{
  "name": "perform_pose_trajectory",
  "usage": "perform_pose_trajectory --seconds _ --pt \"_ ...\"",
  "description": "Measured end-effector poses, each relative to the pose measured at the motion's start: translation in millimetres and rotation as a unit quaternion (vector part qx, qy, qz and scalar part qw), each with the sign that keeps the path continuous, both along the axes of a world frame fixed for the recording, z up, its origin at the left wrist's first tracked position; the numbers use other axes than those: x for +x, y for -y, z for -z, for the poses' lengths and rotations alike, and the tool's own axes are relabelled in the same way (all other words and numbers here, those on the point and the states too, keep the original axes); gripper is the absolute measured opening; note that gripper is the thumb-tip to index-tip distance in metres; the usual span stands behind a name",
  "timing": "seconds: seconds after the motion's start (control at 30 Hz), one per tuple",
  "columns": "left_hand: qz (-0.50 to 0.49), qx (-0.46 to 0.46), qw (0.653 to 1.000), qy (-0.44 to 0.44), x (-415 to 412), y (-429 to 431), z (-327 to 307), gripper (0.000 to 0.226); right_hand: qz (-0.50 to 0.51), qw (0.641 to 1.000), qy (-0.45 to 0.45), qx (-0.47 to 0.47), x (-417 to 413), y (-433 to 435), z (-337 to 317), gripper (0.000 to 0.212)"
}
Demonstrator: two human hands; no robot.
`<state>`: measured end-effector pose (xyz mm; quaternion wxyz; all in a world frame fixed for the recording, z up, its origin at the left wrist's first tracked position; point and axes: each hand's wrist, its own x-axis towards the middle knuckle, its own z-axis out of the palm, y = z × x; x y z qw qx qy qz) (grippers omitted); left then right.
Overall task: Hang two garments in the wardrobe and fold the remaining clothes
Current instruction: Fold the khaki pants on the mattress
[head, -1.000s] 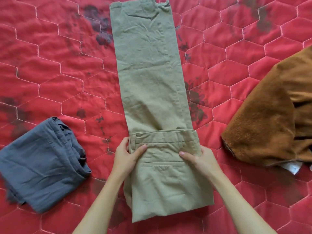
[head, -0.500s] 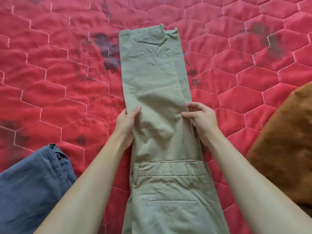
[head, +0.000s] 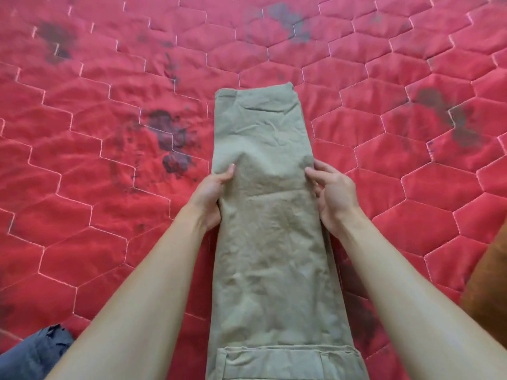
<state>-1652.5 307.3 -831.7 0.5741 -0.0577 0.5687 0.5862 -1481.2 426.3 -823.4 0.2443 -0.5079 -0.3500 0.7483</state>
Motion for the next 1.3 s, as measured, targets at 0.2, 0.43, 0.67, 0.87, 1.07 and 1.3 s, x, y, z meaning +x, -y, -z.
perform_pose_trajectory --seconds 0.2,0.43,0.67,0.87,1.07,1.3 --pt "0.002 -0.070 0.973 -0.219 -9.7 -18.2 9.2 0.025 -0.124 0.957 0.212 0.153 -12.3 -22.6 14.4 0.014" --pt "-0.010 -0.116 0.931 -0.347 47.6 66.2 23.5 0.025 -0.137 0.928 0.275 0.213 49.6 32.7 22.3 0.033" --pt "0.023 -0.135 0.941 -0.309 134.9 179.8 13.6 0.031 -0.224 0.918 0.296 0.138 150.1 153.7 8.7 0.054" --pt "0.078 -0.183 0.927 -0.317 198.8 269.7 -14.6 0.056 -0.208 0.951 0.229 0.014 210.0 211.1 -15.3 0.060" --pt "0.193 -0.257 0.890 -0.322 265.2 345.7 -38.0 0.062 -0.246 0.925 0.289 0.026 257.6 248.0 -34.0 0.048" --pt "0.270 -0.279 0.658 -0.645 328.5 384.2 -33.1 0.079 -0.261 0.799 0.539 0.053 308.0 346.3 -42.5 0.092"
